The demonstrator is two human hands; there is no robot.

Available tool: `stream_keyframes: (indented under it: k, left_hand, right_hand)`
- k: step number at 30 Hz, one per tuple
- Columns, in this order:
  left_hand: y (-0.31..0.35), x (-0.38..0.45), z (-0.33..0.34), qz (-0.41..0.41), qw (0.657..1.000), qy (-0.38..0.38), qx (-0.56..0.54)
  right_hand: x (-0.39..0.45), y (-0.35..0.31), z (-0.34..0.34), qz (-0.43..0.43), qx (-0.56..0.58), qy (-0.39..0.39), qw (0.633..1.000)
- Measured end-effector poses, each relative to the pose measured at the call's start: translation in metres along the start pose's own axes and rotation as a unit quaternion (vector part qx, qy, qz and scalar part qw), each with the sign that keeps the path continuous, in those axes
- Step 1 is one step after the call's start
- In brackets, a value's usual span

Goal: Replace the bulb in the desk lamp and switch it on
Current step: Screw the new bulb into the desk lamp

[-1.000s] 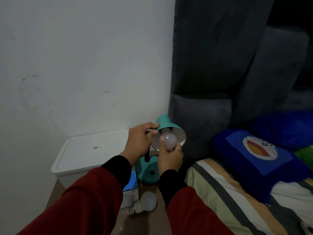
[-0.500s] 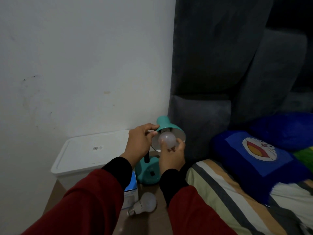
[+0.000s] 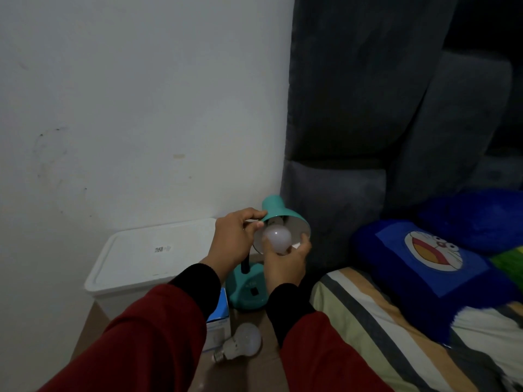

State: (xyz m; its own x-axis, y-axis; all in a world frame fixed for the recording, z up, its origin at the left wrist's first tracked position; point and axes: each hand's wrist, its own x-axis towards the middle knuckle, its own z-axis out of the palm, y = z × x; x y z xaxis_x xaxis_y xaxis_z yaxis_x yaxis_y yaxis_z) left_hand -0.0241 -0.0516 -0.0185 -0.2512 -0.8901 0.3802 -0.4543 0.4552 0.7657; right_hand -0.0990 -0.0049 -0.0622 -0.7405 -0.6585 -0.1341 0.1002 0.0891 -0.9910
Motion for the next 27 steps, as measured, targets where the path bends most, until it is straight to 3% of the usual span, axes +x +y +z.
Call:
stream_keyframes:
  k: [9,22,27]
  left_hand:
    - [-0.0014,-0.0002,0.0004,-0.004,1.0,0.003,-0.004]
    - [0.0004,0.0002,0.0013,0.001,1.0,0.004,-0.005]
    - [0.0007,-0.0007,0.0002,0.003,1.0,0.002,-0.003]
  right_hand:
    - [-0.0029,-0.0013,0.0005,-0.028,-0.016,0.006,0.999]
    - [0.001,-0.0028,-0.002,0.014,-0.005,0.003,1.0]
    - [-0.0021,-0.0027,0.0009,-0.035,-0.009,0.014,0.999]
